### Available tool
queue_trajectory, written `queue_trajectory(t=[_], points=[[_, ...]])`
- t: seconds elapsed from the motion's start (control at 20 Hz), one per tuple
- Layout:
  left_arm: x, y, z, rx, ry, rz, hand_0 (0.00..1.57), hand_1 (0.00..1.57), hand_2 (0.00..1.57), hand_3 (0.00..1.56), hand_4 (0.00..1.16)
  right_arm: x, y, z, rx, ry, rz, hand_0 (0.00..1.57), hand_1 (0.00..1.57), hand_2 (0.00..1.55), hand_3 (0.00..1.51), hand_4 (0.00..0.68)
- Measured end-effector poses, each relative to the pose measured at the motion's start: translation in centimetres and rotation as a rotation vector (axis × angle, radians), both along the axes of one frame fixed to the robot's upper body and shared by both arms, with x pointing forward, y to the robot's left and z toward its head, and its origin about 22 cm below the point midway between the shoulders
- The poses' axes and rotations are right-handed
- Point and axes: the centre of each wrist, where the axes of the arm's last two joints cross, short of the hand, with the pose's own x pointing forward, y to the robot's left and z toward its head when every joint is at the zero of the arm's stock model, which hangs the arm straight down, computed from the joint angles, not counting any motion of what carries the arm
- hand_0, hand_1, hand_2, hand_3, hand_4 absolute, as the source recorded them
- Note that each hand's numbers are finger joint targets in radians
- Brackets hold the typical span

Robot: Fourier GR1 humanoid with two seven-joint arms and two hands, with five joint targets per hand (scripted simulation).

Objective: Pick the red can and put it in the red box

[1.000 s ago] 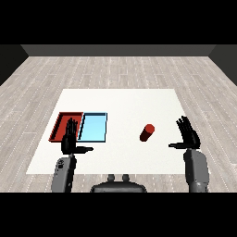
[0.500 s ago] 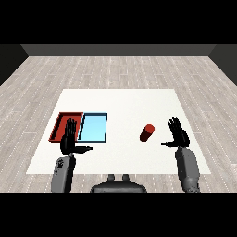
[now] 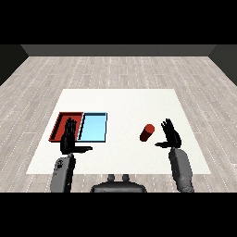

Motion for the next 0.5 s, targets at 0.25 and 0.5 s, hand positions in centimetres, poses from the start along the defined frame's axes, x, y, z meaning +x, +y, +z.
queue_trajectory(t=[0.25, 0.5], points=[[0.3, -0.3, -0.1, -0.005, -0.004, -0.006, 0.00, 0.00, 0.00, 0.00, 0.00, 0.1, 1.9, -0.6, 0.028, 0.010, 0.014, 0.00, 0.00, 0.00, 0.00, 0.000], [0.4, -0.3, 0.5, -0.006, -0.007, -0.007, 0.00, 0.00, 0.00, 0.00, 0.00, 1.1, 2.9, -1.1, 0.047, 0.016, 0.021, 0.00, 0.00, 0.00, 0.00, 0.000]])
